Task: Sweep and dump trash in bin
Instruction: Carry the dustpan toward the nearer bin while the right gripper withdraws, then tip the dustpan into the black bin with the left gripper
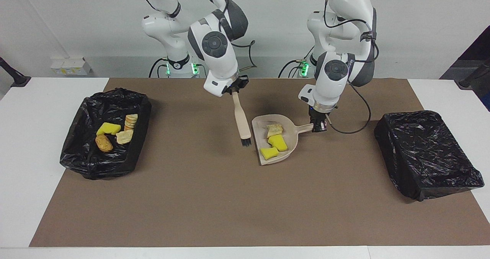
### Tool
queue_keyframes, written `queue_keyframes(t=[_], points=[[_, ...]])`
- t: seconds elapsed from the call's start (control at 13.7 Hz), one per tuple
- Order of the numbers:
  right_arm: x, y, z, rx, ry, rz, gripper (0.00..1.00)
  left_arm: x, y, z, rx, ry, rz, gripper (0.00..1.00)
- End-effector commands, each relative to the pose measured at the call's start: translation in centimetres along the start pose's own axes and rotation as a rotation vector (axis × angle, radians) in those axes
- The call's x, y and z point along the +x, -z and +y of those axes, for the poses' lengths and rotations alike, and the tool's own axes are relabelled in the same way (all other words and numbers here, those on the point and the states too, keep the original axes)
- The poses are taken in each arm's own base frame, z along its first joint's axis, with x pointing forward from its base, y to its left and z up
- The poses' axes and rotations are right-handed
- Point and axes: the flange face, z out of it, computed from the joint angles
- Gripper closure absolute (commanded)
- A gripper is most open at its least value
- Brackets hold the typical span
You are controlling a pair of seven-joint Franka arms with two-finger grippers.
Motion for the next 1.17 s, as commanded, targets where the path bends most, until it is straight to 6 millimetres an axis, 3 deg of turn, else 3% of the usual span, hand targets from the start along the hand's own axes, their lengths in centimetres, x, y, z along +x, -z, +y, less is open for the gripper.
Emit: queue_keyframes(t=[0.0,0.15,0.44,0.58,0.66,0.8,0.88,1.1], points=[[-1.2,-0.8,-0.1,0.04,-0.051,-0.043,1.0,-1.7,3.3,-1.2,-0.007,-0.02,0.03,1.0],[-1.6,-1.9,-1.4,0.058,-0.093,-0.05,1.0,-4.9,5.5,-2.7,-0.028,-0.037,0.047,1.0],[-2.3,-7.8,-8.1,0.033,-0.073,0.03,1.0,-10.5,10.3,-5.2,-0.035,-0.017,0.059,1.0],[-2.6,-9.4,-10.8,0.066,-0.076,0.062,1.0,-13.4,11.8,-5.9,-0.029,0.006,0.067,1.0],[-2.9,-10.7,-12.5,0.068,-0.065,0.068,1.0,-15.9,12.7,-6.4,-0.011,0.017,0.07,1.0],[-2.1,-12.4,-13.7,0.074,-0.11,0.076,1.0,-20.7,14.2,-6.8,-0.005,0.015,0.068,1.0],[-2.3,-14.3,-14.8,0.055,-0.1,0.056,1.0,-23.7,14.9,-7.1,0.011,-0.003,0.07,1.0],[-1.7,-17.0,-15.2,0.061,-0.091,0.092,1.0,-32.2,15.9,-7.1,0.002,-0.018,0.078,1.0]])
